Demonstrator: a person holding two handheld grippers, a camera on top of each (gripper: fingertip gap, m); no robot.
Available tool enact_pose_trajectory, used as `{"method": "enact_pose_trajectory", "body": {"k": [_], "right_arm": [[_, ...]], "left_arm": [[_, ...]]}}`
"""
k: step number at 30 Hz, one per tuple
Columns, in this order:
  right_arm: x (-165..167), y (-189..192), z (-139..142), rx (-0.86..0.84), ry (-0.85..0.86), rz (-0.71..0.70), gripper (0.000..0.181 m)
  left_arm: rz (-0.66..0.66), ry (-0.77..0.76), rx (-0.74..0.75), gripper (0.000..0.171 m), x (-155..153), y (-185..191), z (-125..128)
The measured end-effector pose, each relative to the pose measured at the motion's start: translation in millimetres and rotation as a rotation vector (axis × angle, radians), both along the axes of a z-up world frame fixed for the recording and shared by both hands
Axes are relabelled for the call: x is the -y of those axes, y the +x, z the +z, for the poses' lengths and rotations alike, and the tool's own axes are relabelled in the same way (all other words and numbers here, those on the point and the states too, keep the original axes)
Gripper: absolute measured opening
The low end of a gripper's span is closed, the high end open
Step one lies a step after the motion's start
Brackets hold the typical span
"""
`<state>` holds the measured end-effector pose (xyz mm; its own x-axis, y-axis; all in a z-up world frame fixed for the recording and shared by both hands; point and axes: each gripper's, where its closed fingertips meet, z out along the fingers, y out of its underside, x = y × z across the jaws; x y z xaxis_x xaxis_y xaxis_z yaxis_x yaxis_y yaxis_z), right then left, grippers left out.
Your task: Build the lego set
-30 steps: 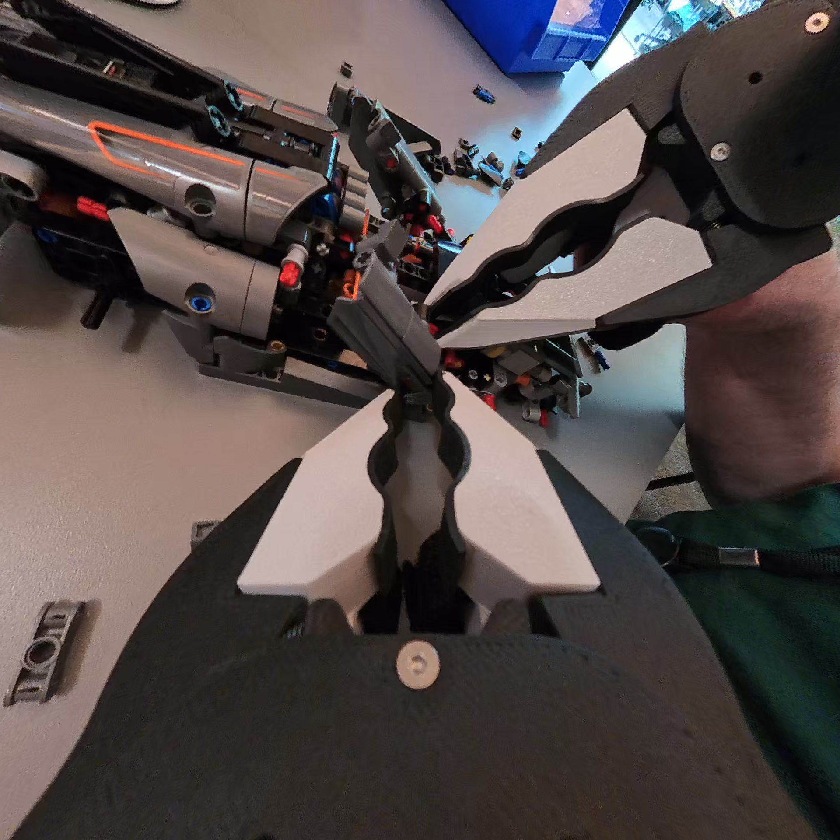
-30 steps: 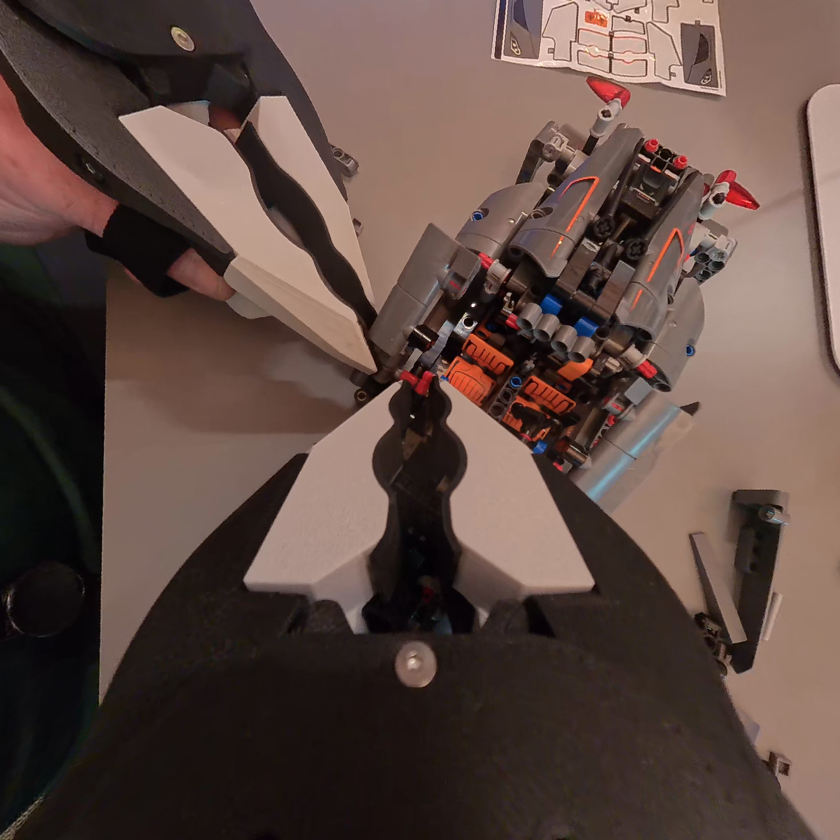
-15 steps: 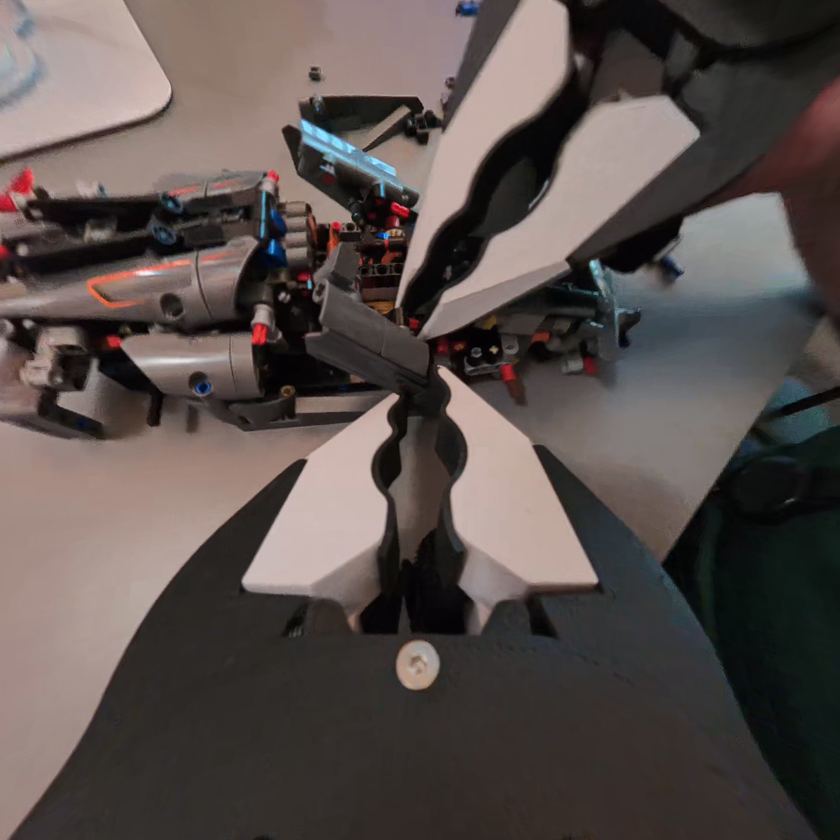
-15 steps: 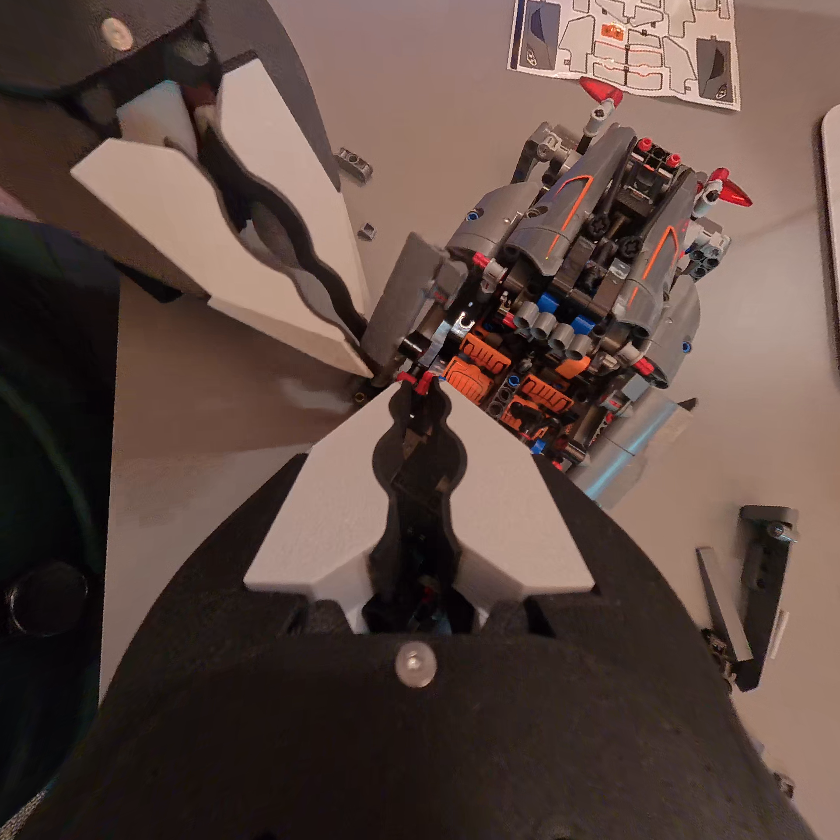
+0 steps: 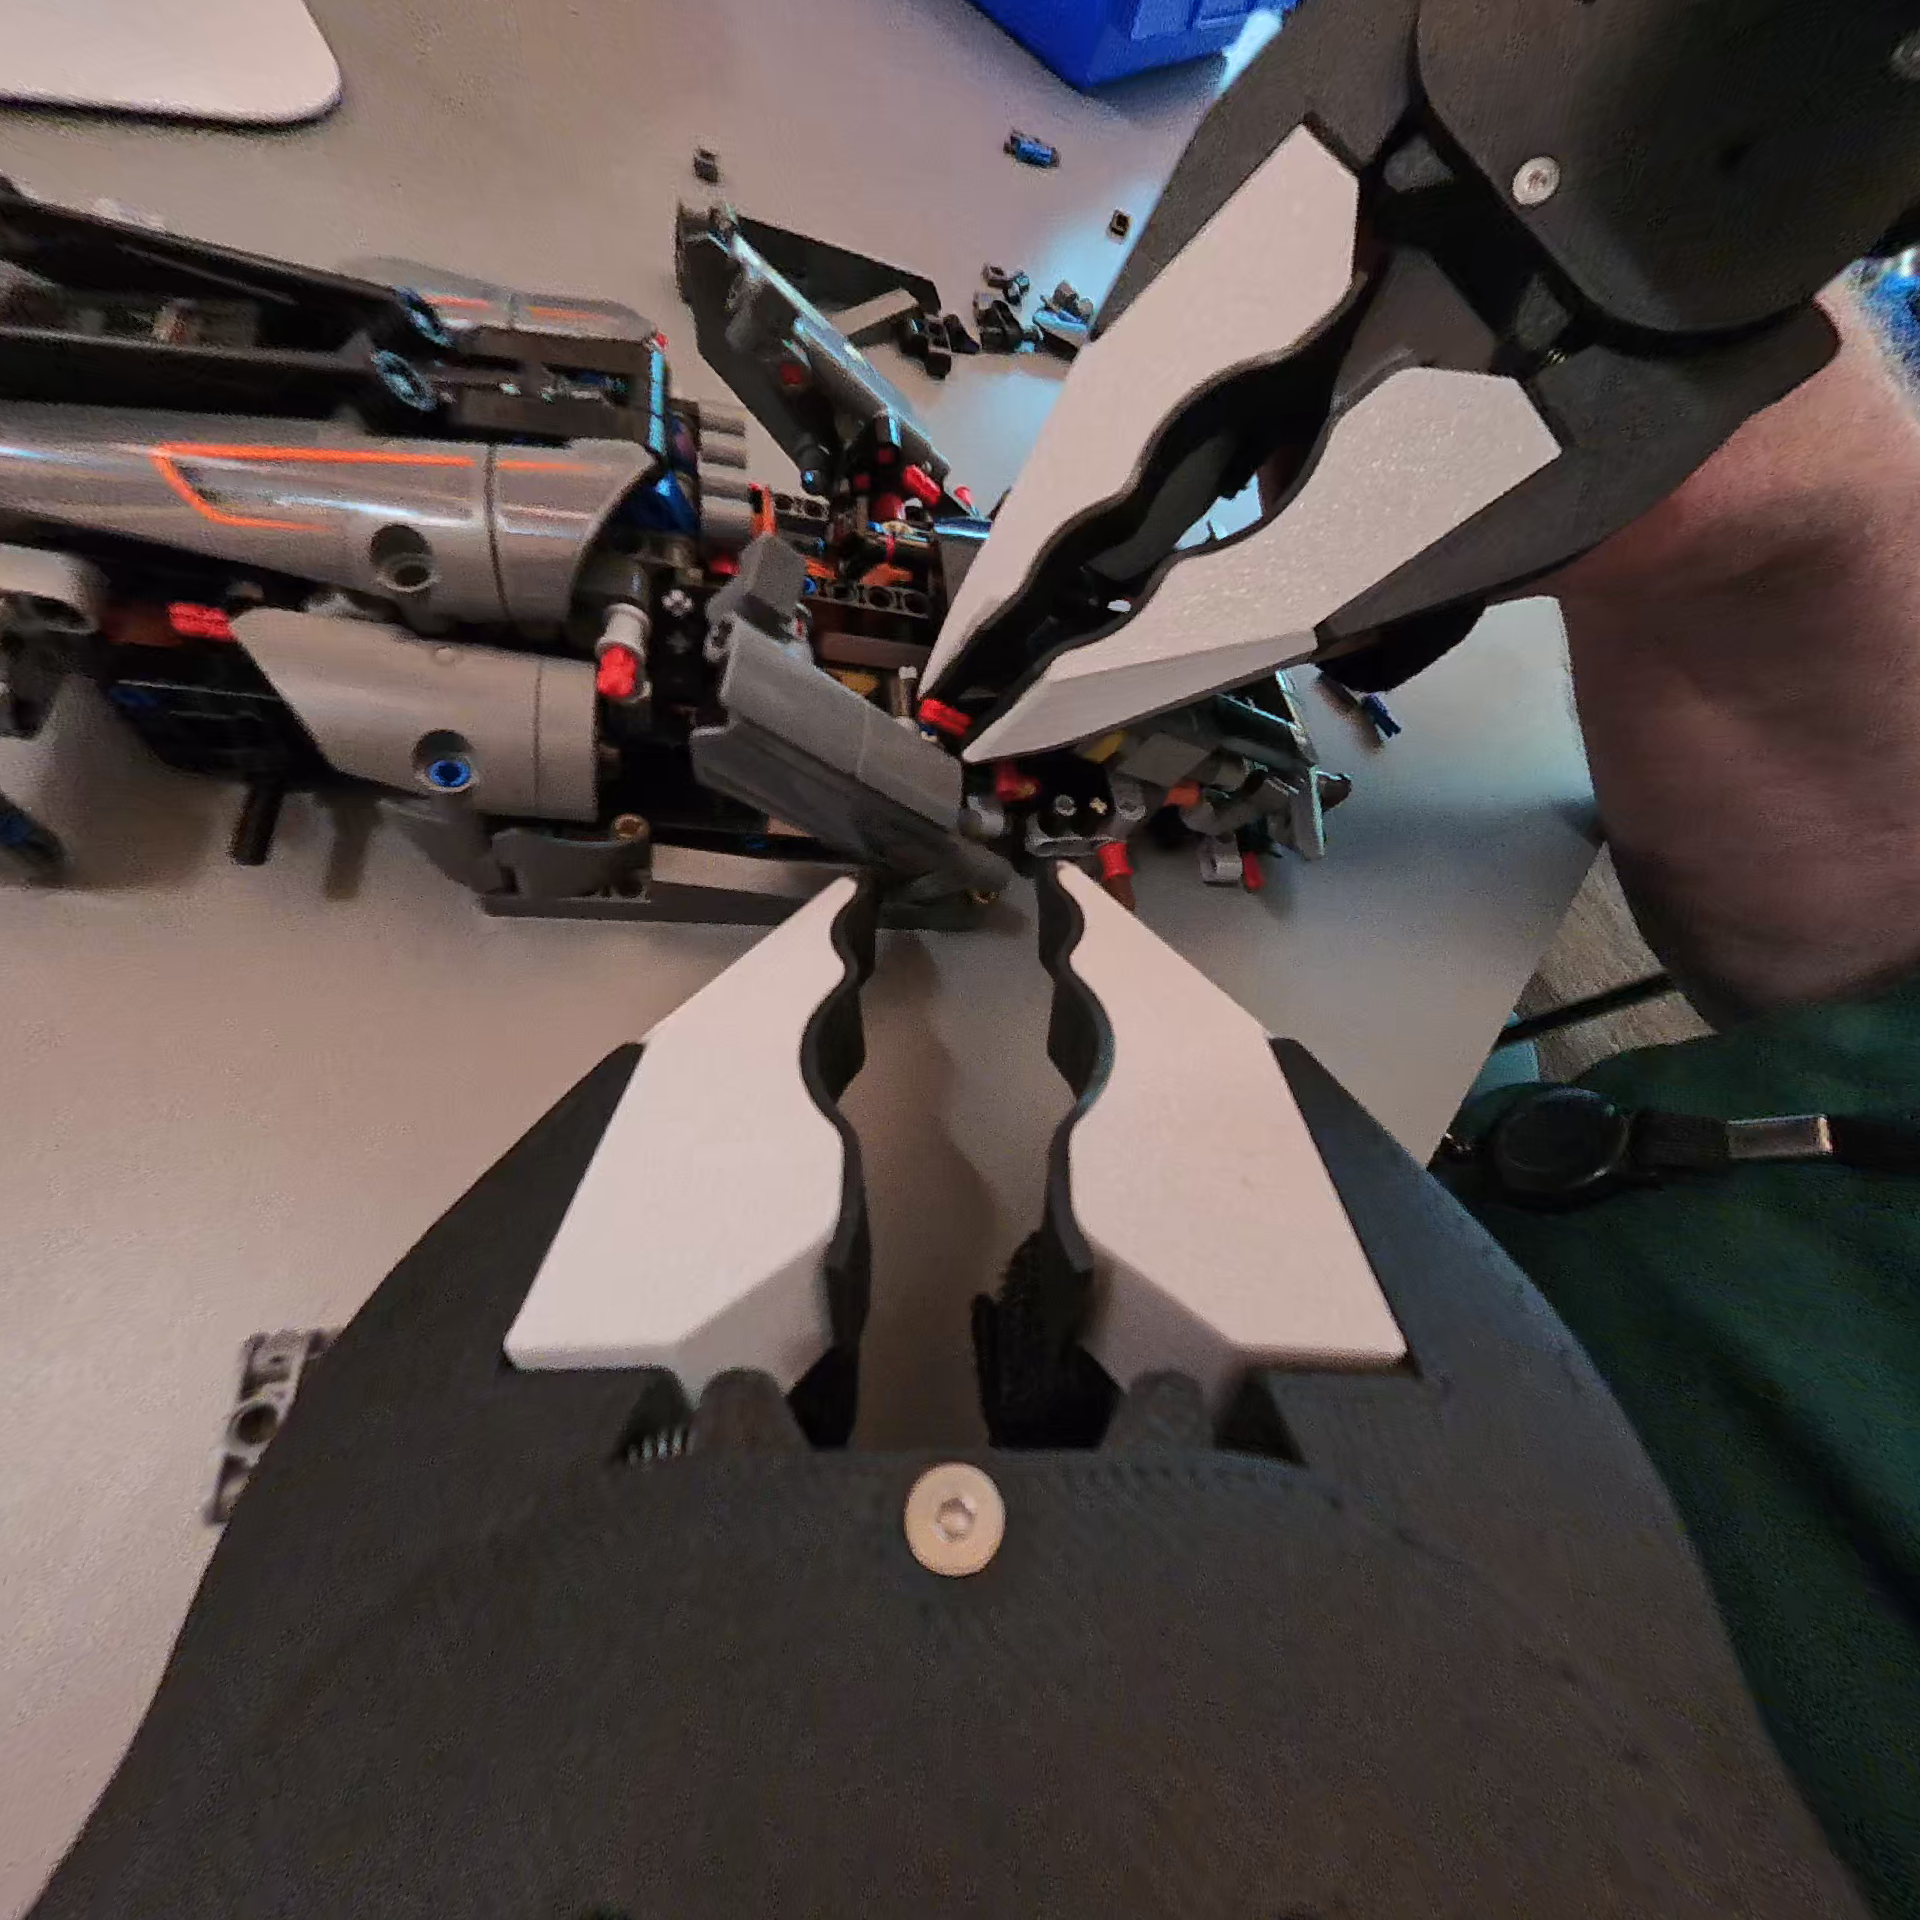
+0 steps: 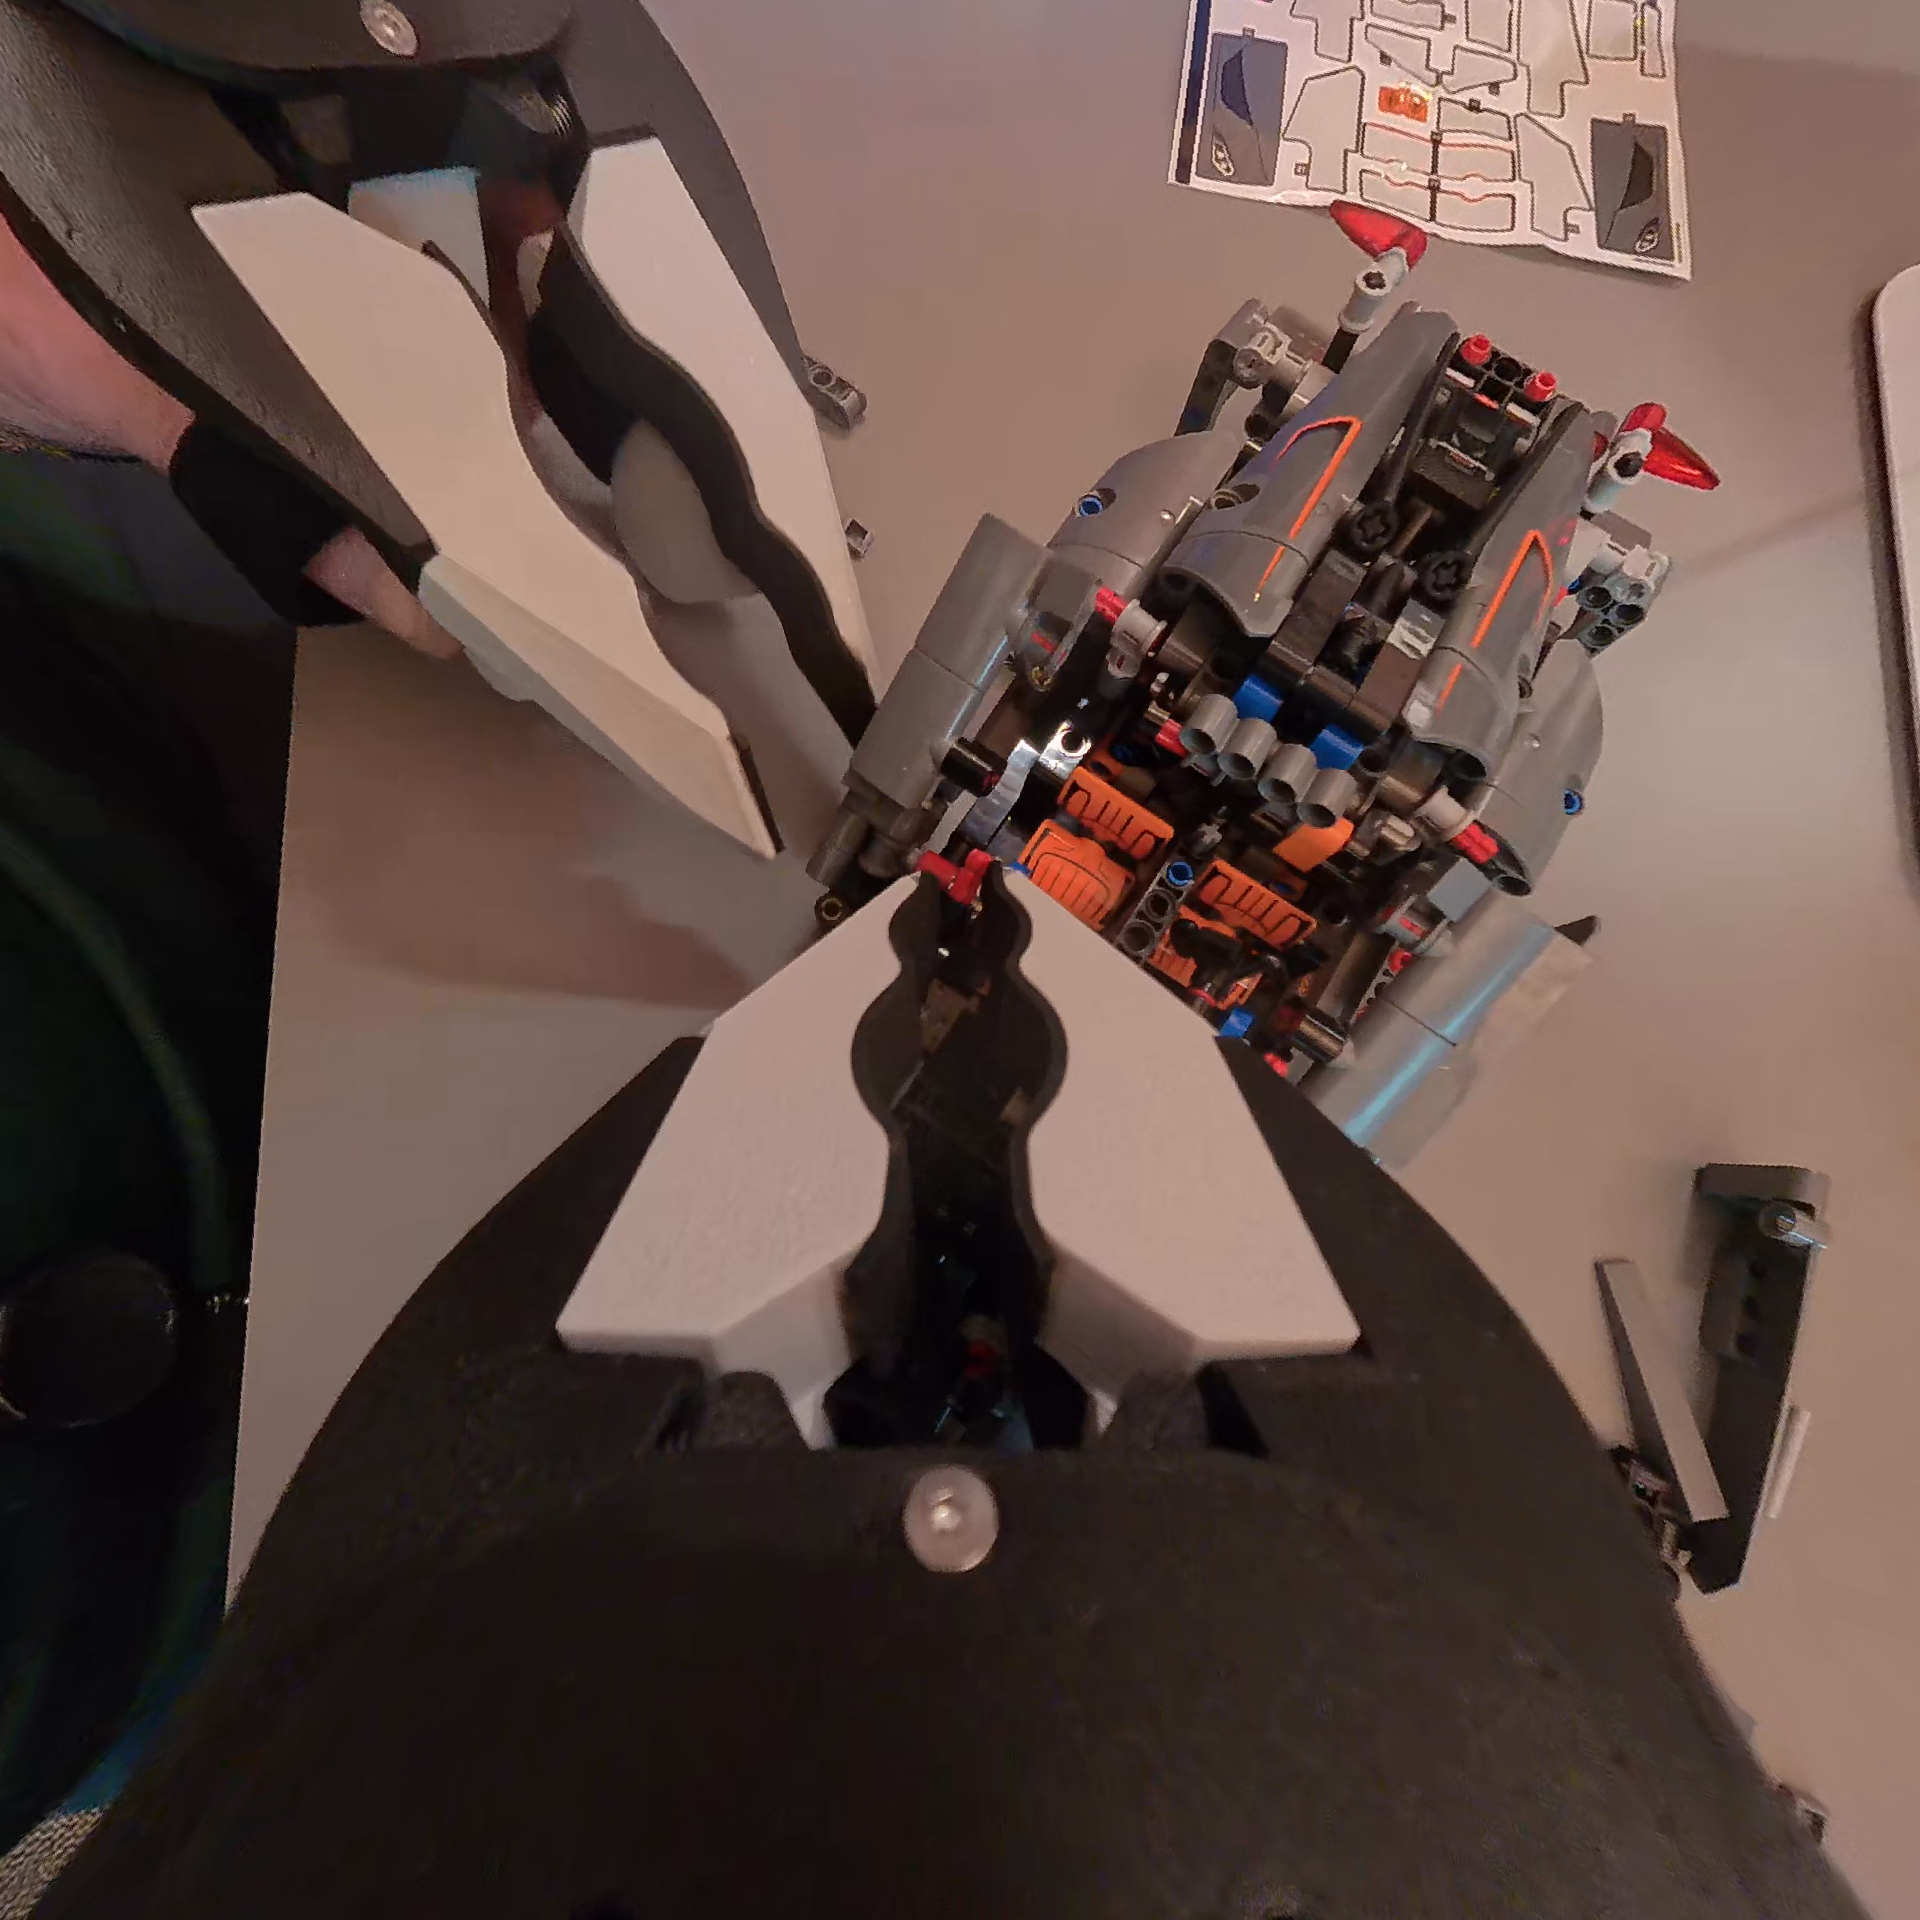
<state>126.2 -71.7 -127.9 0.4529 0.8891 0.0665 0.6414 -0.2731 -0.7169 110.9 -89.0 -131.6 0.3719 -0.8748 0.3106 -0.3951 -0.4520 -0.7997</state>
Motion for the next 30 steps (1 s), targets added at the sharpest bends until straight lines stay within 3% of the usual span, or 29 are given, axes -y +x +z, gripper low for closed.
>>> {"method": "enact_pose_trajectory", "body": {"k": [6,10,14,30], "right_arm": [[0,0,0,-0.001,0.0,0.005,0.007],[-1,0,1,-0.001,0.004,0.003,0.007],[0,1,1,0.0,0.007,0.003,0.007],[-1,1,0,0.005,0.008,0.016,0.007]], "left_arm": [[0.061,-0.074,0.046,0.045,-8,10,-1],[0.083,-0.272,0.137,0.048,-11,20,-1],[0.102,-0.263,0.099,0.033,-13,20,-6],[-0.051,-0.153,-0.012,0.03,-7,11,-10]]}}
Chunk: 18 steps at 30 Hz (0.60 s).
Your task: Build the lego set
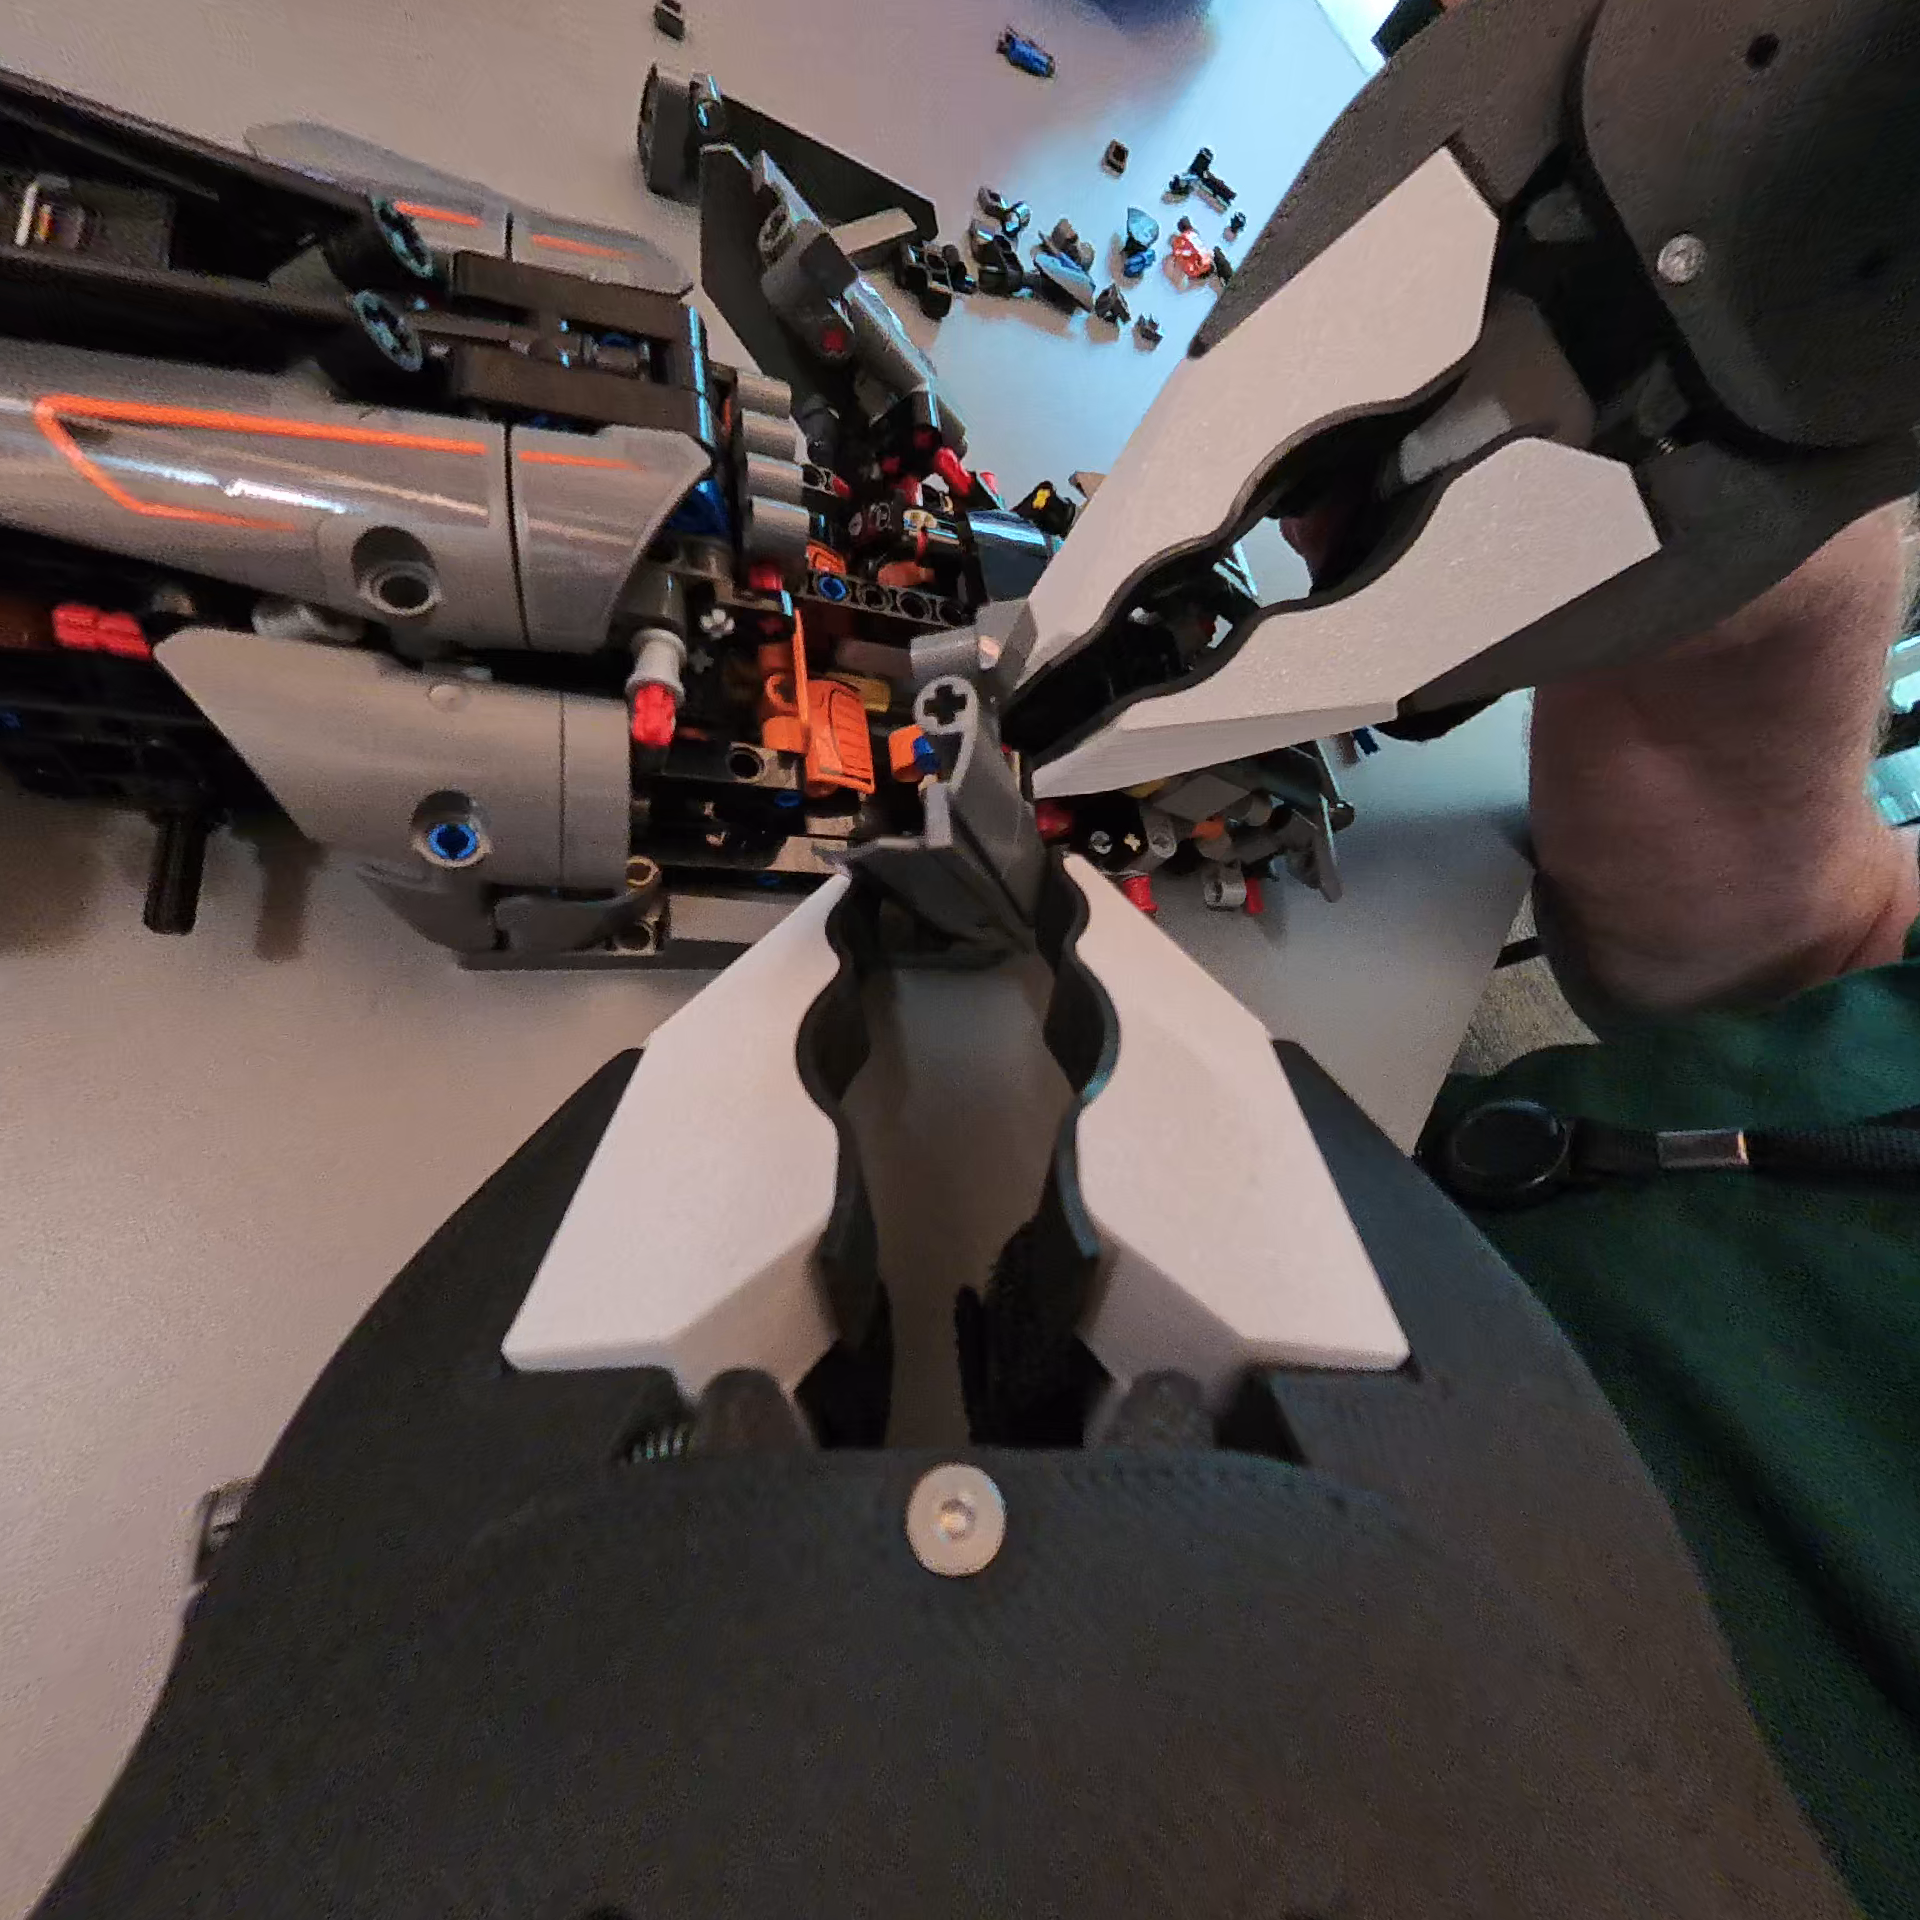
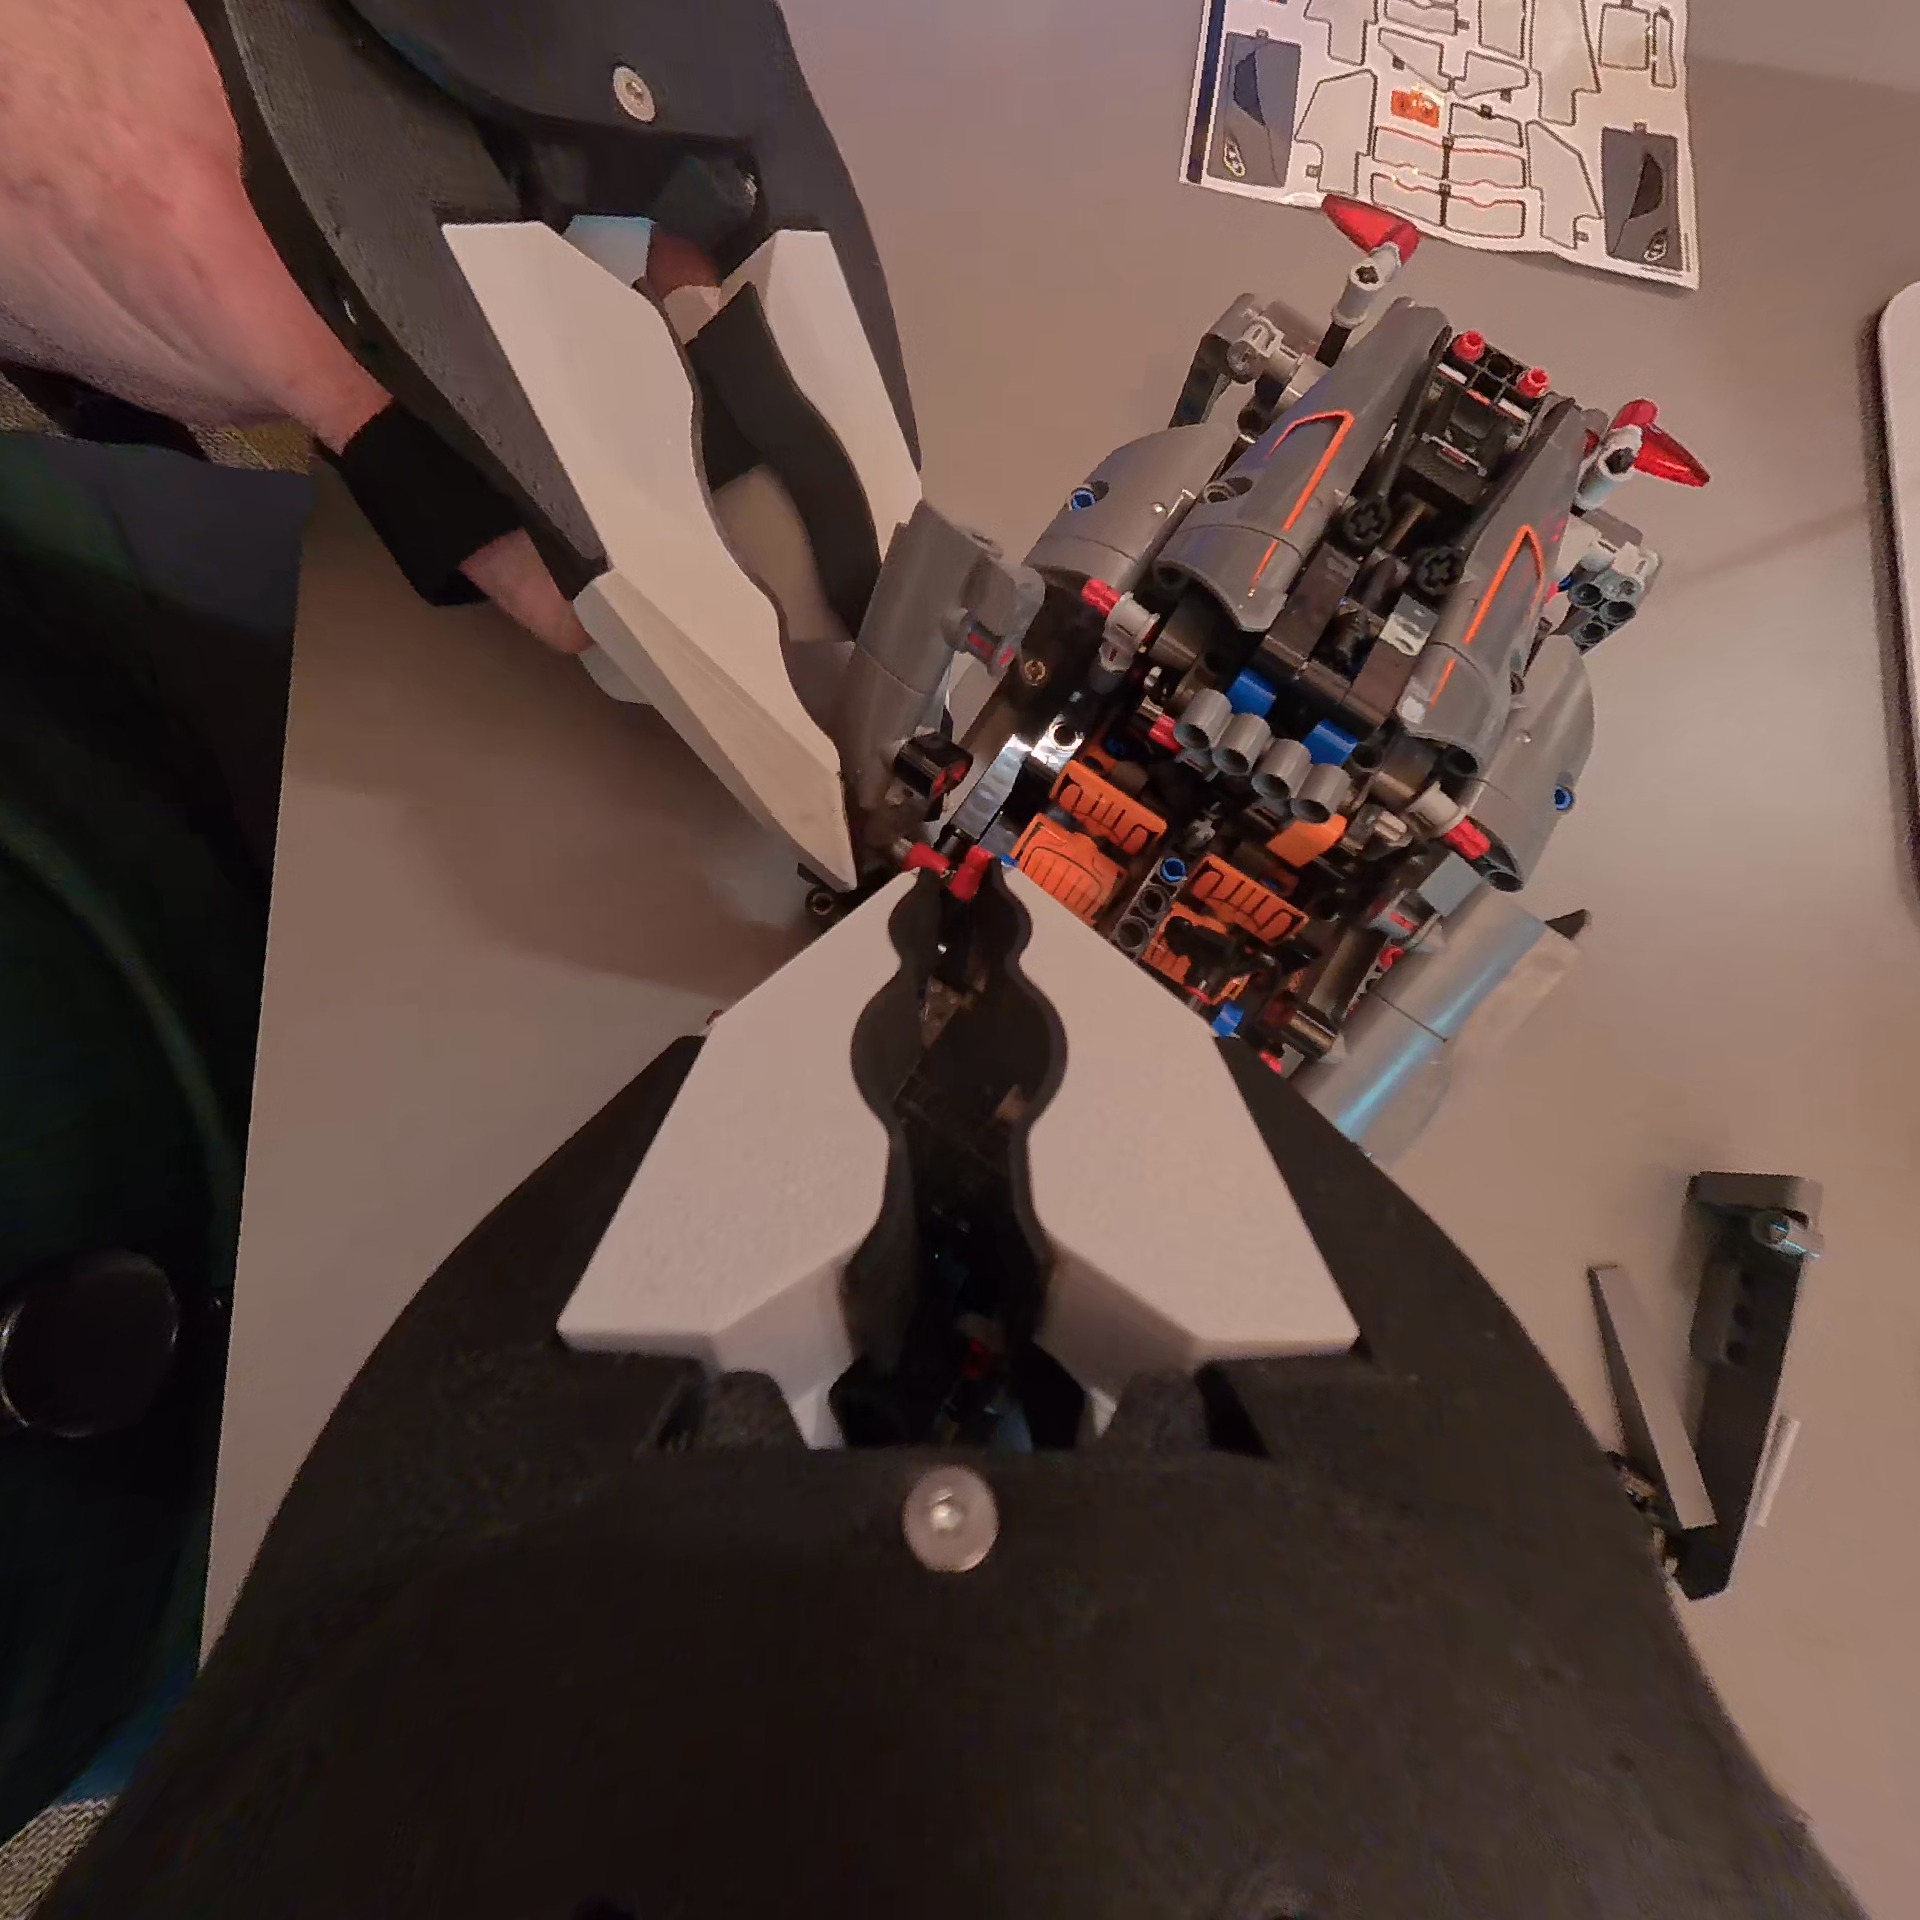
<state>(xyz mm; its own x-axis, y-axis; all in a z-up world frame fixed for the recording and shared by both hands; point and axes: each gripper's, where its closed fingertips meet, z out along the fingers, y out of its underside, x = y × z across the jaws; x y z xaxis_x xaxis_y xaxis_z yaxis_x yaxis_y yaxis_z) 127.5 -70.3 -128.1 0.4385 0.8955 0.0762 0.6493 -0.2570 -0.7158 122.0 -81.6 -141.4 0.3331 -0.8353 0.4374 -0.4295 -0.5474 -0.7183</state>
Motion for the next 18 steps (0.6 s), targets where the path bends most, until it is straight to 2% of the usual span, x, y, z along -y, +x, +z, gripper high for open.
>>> {"method": "enact_pose_trajectory", "body": {"k": [5,10,14,18], "right_arm": [[-0.5,0.2,-0.2,0.005,0.003,0.001,0.007],[-1.1,1.2,-0.2,0.0,-0.002,0.0,0.007],[0.1,0.3,-0.5,0.003,-0.001,0.014,0.007],[0.5,-1.9,0.0,-0.007,0.001,0.023,0.007]], "left_arm": [[-0.026,0.001,-0.087,0.029,-0.1,-1.2,0.5],[0.006,0.032,-0.194,0.03,1.0,-1.3,0.9],[0.018,0.005,-0.173,0.029,4.4,-4.8,-0.1],[-0.028,0.012,-0.161,0.029,5.2,-9.4,0.0]]}}
